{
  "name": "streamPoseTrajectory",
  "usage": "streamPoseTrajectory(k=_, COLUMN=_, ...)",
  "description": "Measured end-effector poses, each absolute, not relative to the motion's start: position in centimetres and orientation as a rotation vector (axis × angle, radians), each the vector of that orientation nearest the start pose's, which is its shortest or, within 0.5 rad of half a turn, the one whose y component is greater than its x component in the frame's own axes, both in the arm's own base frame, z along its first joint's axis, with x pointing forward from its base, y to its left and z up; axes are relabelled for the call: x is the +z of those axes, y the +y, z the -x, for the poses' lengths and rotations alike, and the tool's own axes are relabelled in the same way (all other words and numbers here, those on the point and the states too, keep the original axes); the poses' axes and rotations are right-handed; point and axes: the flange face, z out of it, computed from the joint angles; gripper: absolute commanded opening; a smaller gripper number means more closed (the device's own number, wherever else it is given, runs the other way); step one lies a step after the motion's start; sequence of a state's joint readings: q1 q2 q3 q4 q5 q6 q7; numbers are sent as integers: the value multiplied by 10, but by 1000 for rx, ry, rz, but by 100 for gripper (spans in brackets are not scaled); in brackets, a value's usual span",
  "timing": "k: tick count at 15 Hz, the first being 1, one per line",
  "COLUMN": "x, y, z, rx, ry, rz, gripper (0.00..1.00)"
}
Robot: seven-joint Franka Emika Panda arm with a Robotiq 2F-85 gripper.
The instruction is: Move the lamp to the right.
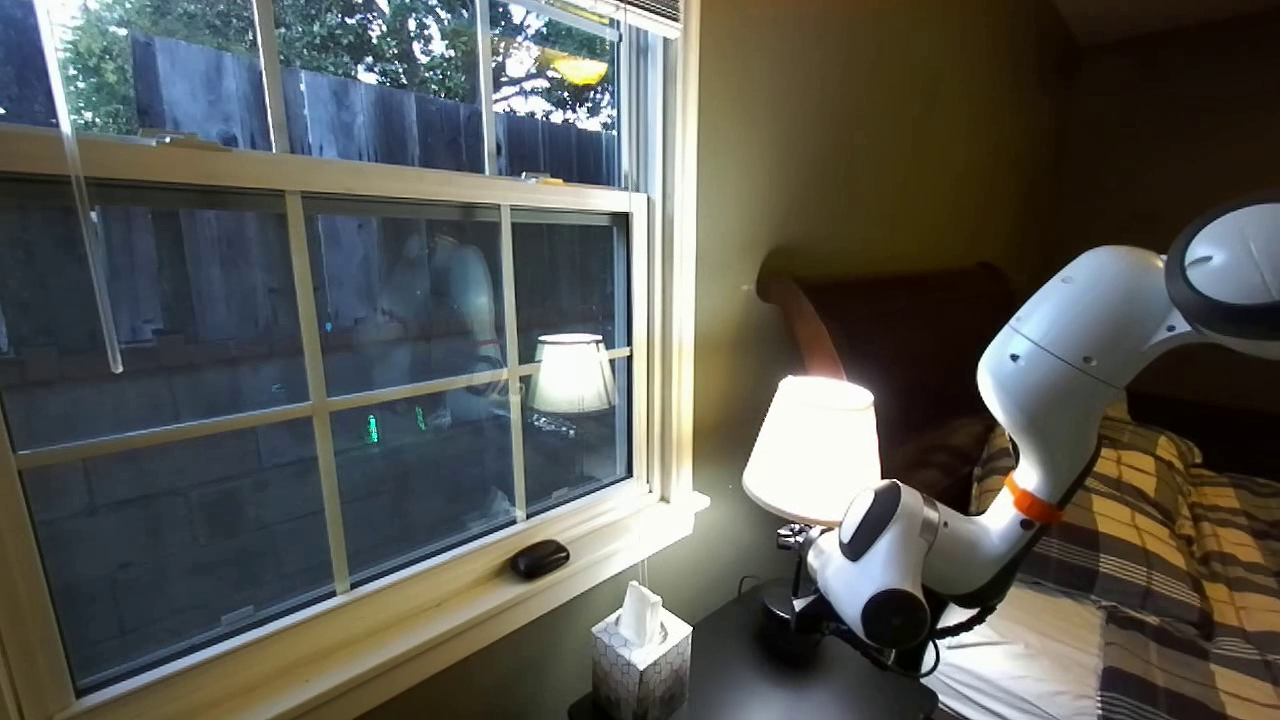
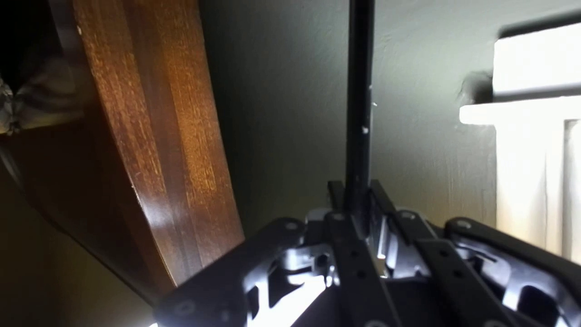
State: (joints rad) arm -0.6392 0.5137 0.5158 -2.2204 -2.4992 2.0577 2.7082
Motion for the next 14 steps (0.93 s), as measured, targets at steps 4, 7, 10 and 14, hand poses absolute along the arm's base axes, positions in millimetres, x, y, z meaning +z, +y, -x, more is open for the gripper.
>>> streamPoseTrajectory(k=4, x=161, y=-99, z=-549, rx=-2118, ry=979, rz=2707, gripper=4)
streamPoseTrajectory(k=7, x=160, y=-104, z=-558, rx=-2138, ry=941, rz=2724, gripper=4)
streamPoseTrajectory(k=10, x=166, y=-108, z=-570, rx=-2164, ry=942, rz=2701, gripper=4)
streamPoseTrajectory(k=14, x=173, y=-113, z=-586, rx=-2191, ry=978, rz=2653, gripper=4)
